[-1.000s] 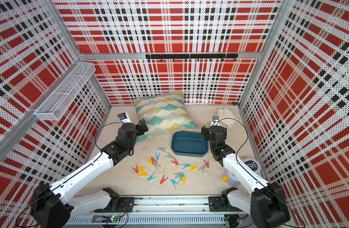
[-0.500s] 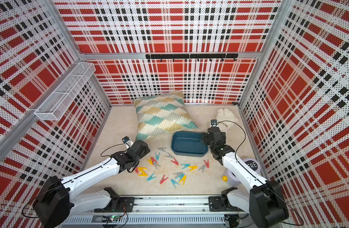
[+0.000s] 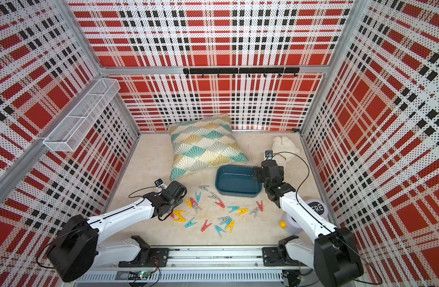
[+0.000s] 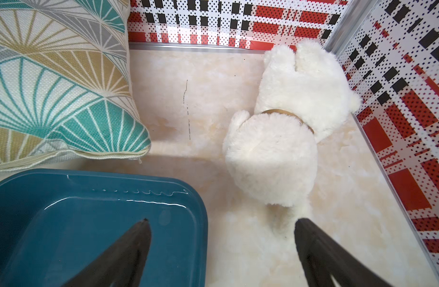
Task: Put the clothespins into the storage box
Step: Pick up the clothespin from the center of the board.
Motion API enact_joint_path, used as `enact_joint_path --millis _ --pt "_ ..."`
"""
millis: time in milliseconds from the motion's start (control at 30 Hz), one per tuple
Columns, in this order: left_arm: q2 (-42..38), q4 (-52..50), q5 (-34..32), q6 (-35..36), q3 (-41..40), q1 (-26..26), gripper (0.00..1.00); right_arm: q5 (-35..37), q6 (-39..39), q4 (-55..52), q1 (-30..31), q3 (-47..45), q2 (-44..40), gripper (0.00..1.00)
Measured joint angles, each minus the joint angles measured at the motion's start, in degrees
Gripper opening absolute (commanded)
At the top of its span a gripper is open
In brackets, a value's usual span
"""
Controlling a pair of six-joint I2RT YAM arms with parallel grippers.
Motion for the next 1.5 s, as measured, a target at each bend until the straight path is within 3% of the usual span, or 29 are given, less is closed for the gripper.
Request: enact_joint_path --millis 400,833,933,1500 --pt "0.1 -3.5 -0.3 -1.4 -0.4 -2.8 0.38 0.0 0.0 0.0 0.0 0.0 0.0 0.98" --pt "-1.6 -4.0 -0.4 -2.3 -4.5 -2.8 0.32 0.2 0.0 0.0 0.0 0.0 0.6 0.98" --pt "-1.8 -3.7 -0.4 -2.3 -4.5 -2.8 0.25 0.2 0.0 0.0 0.0 0.0 0.6 0.98" --pt "-0.7 -2.6 -0.5 -2.5 -4.9 -2.8 0.15 0.2 0.0 0.0 0.0 0.0 0.6 0.97"
